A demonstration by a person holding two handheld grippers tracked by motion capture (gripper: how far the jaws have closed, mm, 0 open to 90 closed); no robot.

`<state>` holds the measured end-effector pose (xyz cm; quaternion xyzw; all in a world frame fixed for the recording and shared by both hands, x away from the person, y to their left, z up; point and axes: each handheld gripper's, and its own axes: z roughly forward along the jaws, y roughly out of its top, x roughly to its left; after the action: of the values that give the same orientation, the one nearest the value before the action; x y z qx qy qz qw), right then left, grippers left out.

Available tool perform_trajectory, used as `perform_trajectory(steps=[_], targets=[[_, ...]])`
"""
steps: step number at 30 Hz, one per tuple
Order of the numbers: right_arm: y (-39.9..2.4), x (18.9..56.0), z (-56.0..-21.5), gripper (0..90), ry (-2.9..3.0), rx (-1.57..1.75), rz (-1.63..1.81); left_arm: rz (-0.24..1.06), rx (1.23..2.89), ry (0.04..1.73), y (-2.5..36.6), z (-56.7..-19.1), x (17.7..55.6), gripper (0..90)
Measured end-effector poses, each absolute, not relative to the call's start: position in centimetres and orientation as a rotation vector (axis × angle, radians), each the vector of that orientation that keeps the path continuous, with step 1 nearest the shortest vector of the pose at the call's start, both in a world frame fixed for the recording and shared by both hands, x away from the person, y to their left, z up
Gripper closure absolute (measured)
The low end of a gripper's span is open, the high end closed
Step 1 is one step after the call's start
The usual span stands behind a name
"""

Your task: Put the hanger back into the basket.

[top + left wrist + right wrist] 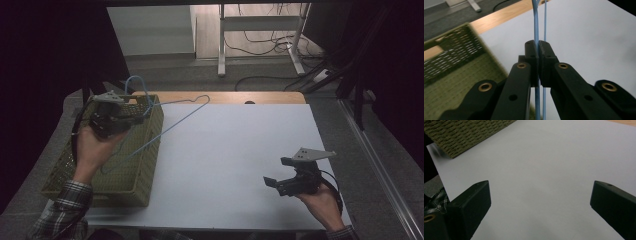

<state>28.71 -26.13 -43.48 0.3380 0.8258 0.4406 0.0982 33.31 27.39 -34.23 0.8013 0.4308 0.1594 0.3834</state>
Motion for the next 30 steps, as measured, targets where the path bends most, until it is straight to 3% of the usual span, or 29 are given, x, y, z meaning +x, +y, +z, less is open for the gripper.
perform_trajectory(steps=[18, 30], targets=[[-27.5, 27.6, -44.7, 2.6, 2.417, 1.072, 1.28, 0.536, 1.936, 1.301, 36.7, -35.5, 31.2, 87.7], [-27.9, 27.5, -45.2, 2.6, 2.418, 1.095, 1.256, 0.535, 1.915, 1.381, 40.0, -38.8, 30.9, 87.7]])
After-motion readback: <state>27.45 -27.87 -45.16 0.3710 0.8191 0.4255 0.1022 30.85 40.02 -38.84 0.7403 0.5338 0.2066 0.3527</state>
